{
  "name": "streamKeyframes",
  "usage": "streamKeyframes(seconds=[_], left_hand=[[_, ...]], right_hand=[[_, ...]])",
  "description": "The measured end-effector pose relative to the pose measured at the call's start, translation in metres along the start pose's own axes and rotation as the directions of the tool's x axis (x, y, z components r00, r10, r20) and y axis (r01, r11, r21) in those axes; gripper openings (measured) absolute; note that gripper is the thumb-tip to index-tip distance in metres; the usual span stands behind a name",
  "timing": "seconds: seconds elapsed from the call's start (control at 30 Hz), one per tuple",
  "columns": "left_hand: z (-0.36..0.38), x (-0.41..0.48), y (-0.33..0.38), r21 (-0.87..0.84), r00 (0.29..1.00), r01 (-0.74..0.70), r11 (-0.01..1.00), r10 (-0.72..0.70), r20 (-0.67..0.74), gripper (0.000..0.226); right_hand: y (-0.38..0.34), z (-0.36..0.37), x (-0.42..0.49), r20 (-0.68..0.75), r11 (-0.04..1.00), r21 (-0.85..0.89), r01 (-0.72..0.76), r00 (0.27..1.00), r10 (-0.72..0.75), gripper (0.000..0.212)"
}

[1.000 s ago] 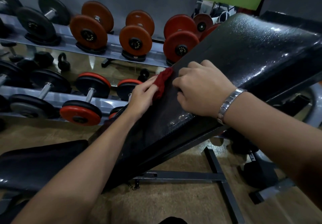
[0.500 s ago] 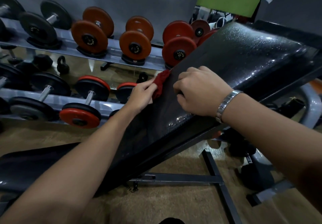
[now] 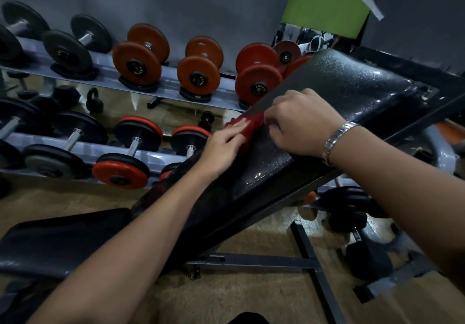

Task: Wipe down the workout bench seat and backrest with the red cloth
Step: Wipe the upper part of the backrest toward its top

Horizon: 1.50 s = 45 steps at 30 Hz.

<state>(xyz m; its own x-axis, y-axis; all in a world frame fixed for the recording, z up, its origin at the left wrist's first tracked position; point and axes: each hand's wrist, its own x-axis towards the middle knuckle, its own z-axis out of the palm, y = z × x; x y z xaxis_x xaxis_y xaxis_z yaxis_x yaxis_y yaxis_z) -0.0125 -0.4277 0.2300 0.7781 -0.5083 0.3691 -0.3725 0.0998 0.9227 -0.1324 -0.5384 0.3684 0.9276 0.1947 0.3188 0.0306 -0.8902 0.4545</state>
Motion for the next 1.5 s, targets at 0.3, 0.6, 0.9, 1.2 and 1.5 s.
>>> streamKeyframes(seconds=[0.3,0.6,0.9,1.2,1.5], left_hand=[[0.008,-0.022,0.002,-0.013,0.998,0.052,0.999,-0.052,-0.018,0.044],[0.005,-0.04,0.002,0.016,0.995,-0.012,1.0,0.014,-0.101,0.039],[0.014,-0.086,0.002,0.119,0.968,-0.246,0.962,0.251,-0.03,0.051],[0.029,-0.097,0.008,0.194,0.928,-0.371,0.908,0.371,0.039,0.049],[0.05,-0.072,0.037,0.12,0.945,-0.325,0.938,0.326,0.014,0.047]], right_hand=[[0.002,-0.008,-0.007,-0.024,1.0,0.002,-0.016,1.0,0.016,0.021],[0.007,-0.01,-0.02,-0.018,1.0,-0.001,-0.03,0.999,0.03,0.023],[0.009,-0.011,-0.021,-0.046,0.999,0.024,-0.046,0.998,0.047,0.025],[0.016,-0.012,-0.03,-0.05,0.998,0.031,-0.058,0.997,0.059,0.027],[0.029,-0.015,-0.031,-0.082,0.997,0.041,-0.072,0.994,0.075,0.034]])
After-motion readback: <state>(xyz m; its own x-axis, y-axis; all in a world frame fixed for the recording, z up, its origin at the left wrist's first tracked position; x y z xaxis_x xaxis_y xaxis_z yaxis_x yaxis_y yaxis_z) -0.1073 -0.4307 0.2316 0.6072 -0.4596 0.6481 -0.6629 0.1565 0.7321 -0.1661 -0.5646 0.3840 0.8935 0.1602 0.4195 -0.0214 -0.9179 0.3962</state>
